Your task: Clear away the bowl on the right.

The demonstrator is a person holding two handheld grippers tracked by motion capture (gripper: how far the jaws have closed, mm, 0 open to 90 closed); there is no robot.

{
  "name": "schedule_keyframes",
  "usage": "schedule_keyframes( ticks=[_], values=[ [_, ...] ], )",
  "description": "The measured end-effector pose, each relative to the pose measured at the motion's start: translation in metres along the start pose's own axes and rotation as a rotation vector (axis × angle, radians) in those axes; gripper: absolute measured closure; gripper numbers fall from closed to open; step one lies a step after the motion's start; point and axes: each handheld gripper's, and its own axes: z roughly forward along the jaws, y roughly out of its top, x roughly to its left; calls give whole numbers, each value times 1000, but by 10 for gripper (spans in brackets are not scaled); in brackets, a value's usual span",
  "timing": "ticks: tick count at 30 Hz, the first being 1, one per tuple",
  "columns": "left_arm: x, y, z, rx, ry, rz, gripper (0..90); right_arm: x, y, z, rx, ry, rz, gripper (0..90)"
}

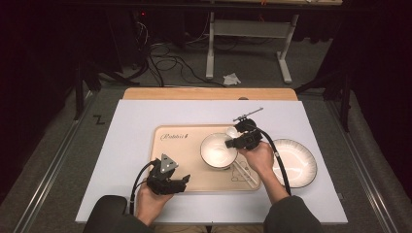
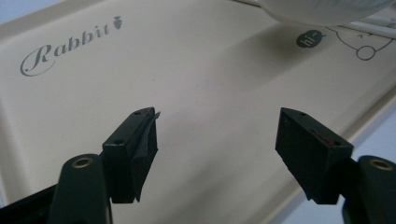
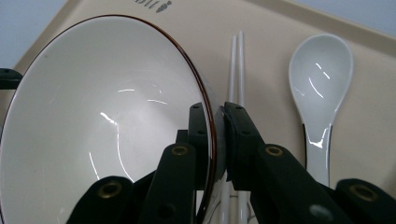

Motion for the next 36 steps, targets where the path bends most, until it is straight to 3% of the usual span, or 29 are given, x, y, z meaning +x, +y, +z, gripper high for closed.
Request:
schedule_keyframes(
  ticks=[10,27,29,36],
  values=[
    [2,-9,-9,-8,31,-37,298,6,18,23,22,9,-6,838],
    [6,-27,-28,-20,101,-105,299,3,40,67,48,7,6,838],
    [6,-28,-29,-22,106,-107,300,1,41,71,44,25,23,839],
    [5,-32,-32,-25,120,-118,301,-4,46,78,35,5,28,840]
  ],
)
